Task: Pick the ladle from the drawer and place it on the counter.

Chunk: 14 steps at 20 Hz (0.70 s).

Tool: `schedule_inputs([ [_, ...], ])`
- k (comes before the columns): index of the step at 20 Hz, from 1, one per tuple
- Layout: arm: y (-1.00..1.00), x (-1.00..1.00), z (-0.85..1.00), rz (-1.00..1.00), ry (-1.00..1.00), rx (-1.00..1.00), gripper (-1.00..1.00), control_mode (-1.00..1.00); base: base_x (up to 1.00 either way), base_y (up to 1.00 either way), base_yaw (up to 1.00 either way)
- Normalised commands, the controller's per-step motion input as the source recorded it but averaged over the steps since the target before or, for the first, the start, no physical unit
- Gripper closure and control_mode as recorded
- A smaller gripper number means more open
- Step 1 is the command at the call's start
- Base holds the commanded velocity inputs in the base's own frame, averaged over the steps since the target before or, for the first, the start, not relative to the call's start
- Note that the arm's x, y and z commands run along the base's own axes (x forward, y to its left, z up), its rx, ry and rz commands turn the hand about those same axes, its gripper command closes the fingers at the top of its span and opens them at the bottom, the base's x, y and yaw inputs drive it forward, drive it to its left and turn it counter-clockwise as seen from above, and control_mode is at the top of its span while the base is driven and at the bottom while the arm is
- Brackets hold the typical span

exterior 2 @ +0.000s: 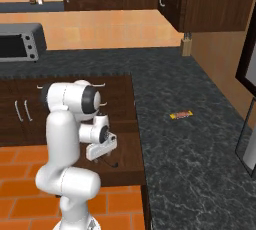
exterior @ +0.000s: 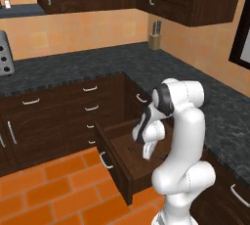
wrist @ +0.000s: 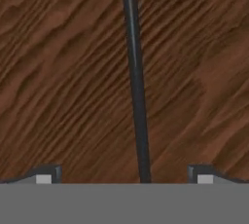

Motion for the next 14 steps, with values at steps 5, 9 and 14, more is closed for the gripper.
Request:
schedule_inputs([
  [5, 0.00, 0.00, -0.60, 0.00, 0.04, 0.00, -1.00, -1.00, 0.00, 0.00, 0.00],
  [9, 0.00, 0.00, -0.55, 0.00, 0.02, 0.02, 1.00, -1.00, 0.00, 0.00, 0.00],
  [14, 0.00, -0.05, -0.34, 0.00, 0.02, 0.05, 1.00, -1.00, 0.00, 0.00, 0.00],
])
